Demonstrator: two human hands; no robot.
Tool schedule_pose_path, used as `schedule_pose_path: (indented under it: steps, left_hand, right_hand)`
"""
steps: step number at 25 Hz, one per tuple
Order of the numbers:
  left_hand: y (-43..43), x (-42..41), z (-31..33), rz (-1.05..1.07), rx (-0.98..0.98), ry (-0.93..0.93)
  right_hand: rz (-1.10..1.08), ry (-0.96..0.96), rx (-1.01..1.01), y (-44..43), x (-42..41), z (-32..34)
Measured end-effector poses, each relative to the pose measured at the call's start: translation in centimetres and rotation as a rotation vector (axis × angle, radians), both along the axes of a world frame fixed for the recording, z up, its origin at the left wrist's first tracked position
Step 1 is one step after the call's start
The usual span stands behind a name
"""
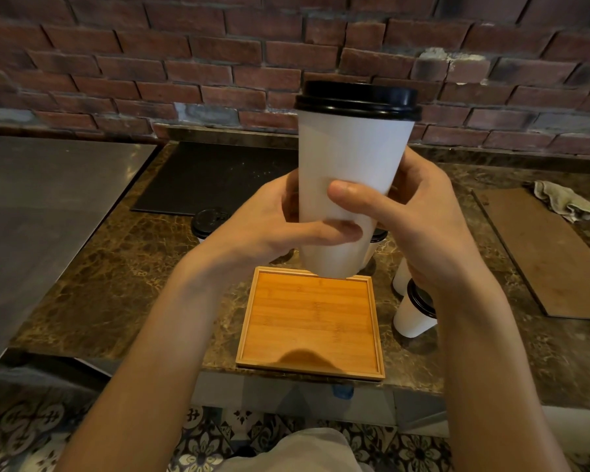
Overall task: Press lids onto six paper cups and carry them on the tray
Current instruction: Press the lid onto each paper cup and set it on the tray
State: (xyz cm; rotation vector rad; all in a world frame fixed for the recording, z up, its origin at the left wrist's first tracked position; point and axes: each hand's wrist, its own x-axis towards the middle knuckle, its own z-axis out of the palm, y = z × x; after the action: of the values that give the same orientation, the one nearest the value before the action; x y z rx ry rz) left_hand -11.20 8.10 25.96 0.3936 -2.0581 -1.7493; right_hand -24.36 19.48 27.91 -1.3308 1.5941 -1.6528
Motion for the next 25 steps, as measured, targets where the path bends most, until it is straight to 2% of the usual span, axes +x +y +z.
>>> schedule_pose_path:
  steps: [6,21,25]
  left_hand:
    - [0.1,0.1,-0.5,-0.071,0.06,0.037]
    - [1.3,-1.0,-0.8,0.189,-0.055,0.026]
    - [1.2,-1.1,-0.8,0.195,-0.053,0.022]
  right_hand:
    - [0.041,-0.016,0.03,0.2,0.0,-0.2]
    - [-0.272,0.163,0.097,-0.9,1.3,-0.4]
    - [-0.287,0.17,0.1,-1.0,1.5,-0.3]
